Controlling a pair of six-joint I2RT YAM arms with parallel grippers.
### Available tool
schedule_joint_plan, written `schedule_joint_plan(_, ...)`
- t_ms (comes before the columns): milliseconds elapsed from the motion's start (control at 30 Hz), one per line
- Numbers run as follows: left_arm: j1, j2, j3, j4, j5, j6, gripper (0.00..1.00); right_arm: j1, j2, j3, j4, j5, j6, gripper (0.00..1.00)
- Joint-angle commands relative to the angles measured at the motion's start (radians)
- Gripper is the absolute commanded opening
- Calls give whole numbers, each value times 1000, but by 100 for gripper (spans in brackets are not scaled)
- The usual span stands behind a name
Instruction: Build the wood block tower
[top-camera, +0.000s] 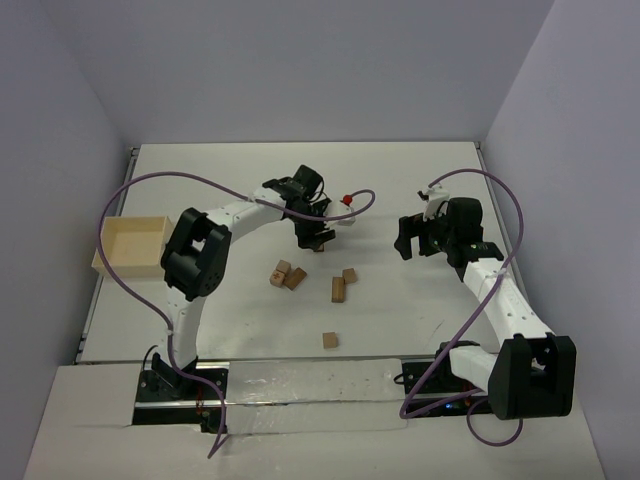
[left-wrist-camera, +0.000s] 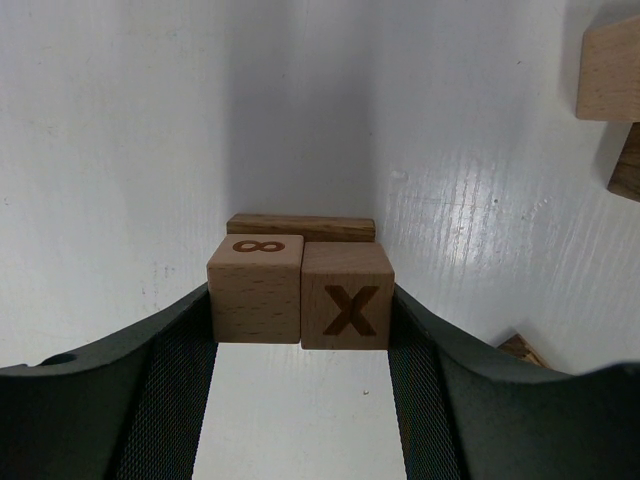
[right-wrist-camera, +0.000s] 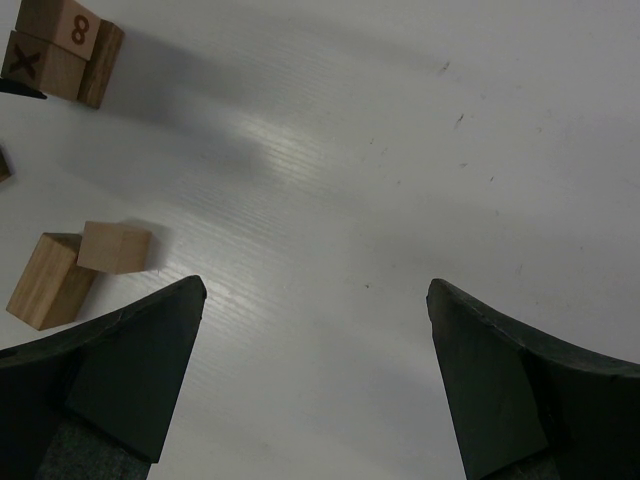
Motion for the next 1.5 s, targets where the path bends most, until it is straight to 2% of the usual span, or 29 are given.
schedule_joint_plan(0, -10, 11, 51, 33, 15, 21, 9, -6, 8, 36, 0, -8, -11, 100)
schedule_joint_plan(467, -14, 24, 68, 30, 8, 29, 10, -5, 12, 37, -4, -13, -11, 100)
schedule_joint_plan(900, -16, 21, 45, 22, 11, 38, 18, -6, 13, 37, -2, -14, -14, 100)
schedule_joint_plan(1167, -16, 21, 39, 27, 4, 33, 18, -5, 13, 37, -3, -14, -15, 100)
schedule_joint_plan(1267, -16, 21, 37, 25, 2, 34, 21, -5, 13, 37, -3, -16, -15, 100)
schedule_joint_plan(1467, -17, 18, 29, 20, -5, 40, 32, -6, 15, 37, -3, -16, -15, 100)
